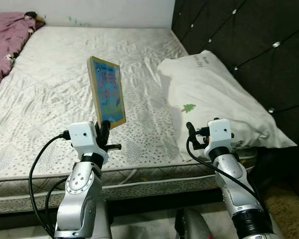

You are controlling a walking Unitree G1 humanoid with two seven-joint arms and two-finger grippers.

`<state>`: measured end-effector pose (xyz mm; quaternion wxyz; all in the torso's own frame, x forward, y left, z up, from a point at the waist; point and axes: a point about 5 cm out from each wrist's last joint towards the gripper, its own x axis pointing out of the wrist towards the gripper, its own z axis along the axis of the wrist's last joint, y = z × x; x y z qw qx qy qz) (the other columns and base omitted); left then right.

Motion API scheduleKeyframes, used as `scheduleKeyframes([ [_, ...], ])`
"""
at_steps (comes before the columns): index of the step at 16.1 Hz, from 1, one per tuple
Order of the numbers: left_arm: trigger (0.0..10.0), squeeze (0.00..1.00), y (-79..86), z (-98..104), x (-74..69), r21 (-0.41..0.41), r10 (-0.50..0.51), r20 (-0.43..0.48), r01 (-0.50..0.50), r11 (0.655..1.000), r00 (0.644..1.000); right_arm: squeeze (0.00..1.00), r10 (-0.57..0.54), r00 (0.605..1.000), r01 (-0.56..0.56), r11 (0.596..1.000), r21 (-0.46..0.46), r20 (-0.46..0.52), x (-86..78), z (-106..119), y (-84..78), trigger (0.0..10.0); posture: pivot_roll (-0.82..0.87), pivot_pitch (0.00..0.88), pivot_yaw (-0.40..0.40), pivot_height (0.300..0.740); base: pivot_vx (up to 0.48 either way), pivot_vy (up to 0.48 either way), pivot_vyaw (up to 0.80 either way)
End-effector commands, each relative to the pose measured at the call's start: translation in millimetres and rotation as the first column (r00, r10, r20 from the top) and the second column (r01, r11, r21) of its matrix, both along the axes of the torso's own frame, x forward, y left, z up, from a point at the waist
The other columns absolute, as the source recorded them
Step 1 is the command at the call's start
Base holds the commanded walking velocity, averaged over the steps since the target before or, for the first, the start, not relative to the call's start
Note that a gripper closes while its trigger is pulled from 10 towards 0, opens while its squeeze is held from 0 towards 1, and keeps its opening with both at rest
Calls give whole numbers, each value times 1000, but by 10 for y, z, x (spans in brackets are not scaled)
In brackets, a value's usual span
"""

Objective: Clean up the room

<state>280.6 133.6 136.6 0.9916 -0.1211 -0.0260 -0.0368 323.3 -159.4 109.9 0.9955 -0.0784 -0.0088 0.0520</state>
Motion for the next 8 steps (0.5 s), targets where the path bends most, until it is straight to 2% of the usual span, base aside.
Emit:
scheduleKeyframes([
  [1,10000,0,-55,167,9,-14,-29,87,30,999,996,0,3,1000,-3,1000,-1,14,8,39,-2,10000,-20,50,-49,570,379,0,0],
  [8,10000,0,-74,166,16,-17,-43,83,44,999,996,0,9,1000,-8,1000,-14,18,10,37,-1,10000,-20,49,-46,570,432,0,0],
])
